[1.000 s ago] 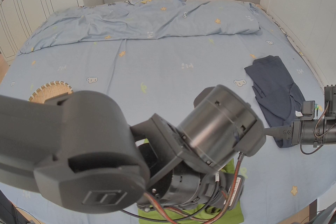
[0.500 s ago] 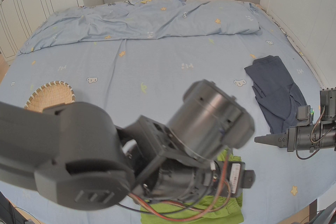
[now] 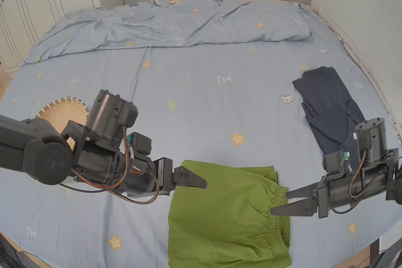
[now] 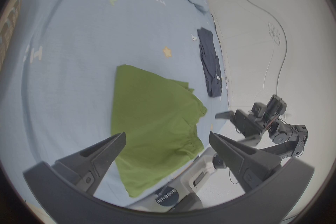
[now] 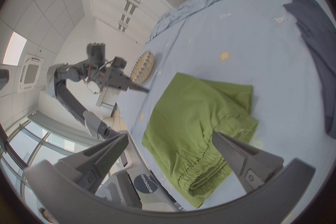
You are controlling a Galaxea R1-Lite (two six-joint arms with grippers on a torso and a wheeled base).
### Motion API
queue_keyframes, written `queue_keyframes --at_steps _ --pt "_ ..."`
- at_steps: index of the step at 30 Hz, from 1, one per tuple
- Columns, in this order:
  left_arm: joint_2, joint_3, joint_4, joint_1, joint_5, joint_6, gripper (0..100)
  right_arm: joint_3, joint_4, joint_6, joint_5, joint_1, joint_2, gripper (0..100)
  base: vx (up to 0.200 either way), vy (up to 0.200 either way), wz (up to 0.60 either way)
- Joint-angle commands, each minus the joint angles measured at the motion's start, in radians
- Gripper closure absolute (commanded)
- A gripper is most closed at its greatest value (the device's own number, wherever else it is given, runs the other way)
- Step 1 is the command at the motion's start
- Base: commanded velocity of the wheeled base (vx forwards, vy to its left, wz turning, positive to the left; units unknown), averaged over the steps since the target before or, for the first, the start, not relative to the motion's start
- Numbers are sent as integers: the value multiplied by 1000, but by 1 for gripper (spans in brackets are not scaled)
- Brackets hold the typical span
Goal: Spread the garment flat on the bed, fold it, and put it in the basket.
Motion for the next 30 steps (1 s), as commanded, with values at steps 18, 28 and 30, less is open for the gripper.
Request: queue_keyframes --at_steps 18,28,30 --pt "273 214 -379 146 -129 56 0 70 1 -86 25 182 320 0 0 0 0" --pt "273 219 -377 102 -199 55 0 123 -4 -94 30 73 297 0 0 0 0" --pt "270 229 -377 85 -199 49 0 119 -4 -102 30 48 304 0 0 0 0"
